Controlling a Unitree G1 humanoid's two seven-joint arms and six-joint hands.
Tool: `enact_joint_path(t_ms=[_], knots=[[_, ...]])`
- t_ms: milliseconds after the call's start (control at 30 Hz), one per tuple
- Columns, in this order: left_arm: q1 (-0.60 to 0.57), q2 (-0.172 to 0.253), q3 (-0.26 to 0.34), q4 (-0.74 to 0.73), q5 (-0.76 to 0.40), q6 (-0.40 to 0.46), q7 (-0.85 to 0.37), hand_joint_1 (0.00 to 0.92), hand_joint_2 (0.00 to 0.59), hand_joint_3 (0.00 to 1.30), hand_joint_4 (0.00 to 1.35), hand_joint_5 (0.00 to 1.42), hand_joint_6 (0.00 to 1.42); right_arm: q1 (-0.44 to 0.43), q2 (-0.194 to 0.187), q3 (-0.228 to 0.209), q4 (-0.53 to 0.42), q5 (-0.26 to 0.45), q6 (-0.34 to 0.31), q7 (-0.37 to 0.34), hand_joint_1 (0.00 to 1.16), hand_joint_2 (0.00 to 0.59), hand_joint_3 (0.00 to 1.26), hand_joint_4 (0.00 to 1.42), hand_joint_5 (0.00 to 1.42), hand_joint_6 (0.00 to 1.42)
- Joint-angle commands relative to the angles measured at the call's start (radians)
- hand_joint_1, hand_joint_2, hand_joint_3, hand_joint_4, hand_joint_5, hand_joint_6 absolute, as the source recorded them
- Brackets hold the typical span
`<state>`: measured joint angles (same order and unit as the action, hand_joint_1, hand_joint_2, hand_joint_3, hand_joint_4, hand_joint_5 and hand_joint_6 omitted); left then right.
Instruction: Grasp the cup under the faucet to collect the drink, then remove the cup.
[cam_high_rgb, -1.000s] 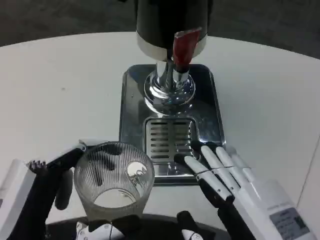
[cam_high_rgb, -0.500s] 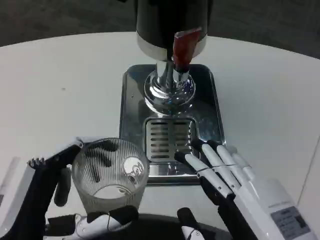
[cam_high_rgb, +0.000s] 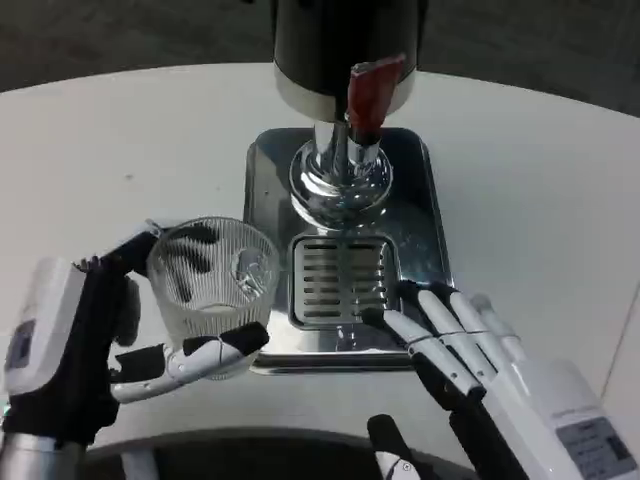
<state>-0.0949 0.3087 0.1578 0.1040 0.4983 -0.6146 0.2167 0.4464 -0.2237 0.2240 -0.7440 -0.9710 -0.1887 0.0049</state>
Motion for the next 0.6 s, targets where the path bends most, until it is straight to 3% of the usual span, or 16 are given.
enact_joint_path(t_ms=[33,267,433,600], knots=[[-0.114,0.021,-0.045,0.139,0.062,-0.018,0.093,0.555,0.194,0.98,1.08,1.21,1.34,0.031,0.007,-0.017,-0.022,-0.003,0.004,0.000,0.29,0.511,0.16,0.03,0.01,0.02],[-0.319,0.035,-0.147,0.399,0.142,-0.038,0.238,0.550,0.191,0.98,1.08,1.22,1.34,0.068,0.033,-0.039,-0.052,-0.009,0.012,-0.010,0.31,0.516,0.16,0.04,0.03,0.02],[-0.437,0.044,-0.220,0.521,0.181,-0.044,0.313,0.548,0.190,0.98,1.08,1.22,1.34,0.084,0.071,-0.021,-0.054,-0.029,0.017,-0.025,0.32,0.516,0.16,0.04,0.03,0.02],[-0.542,0.048,-0.286,0.663,0.199,-0.056,0.366,0.547,0.190,0.98,1.08,1.22,1.34,0.108,0.077,-0.025,-0.062,-0.029,0.013,-0.027,0.33,0.515,0.16,0.04,0.04,0.02]])
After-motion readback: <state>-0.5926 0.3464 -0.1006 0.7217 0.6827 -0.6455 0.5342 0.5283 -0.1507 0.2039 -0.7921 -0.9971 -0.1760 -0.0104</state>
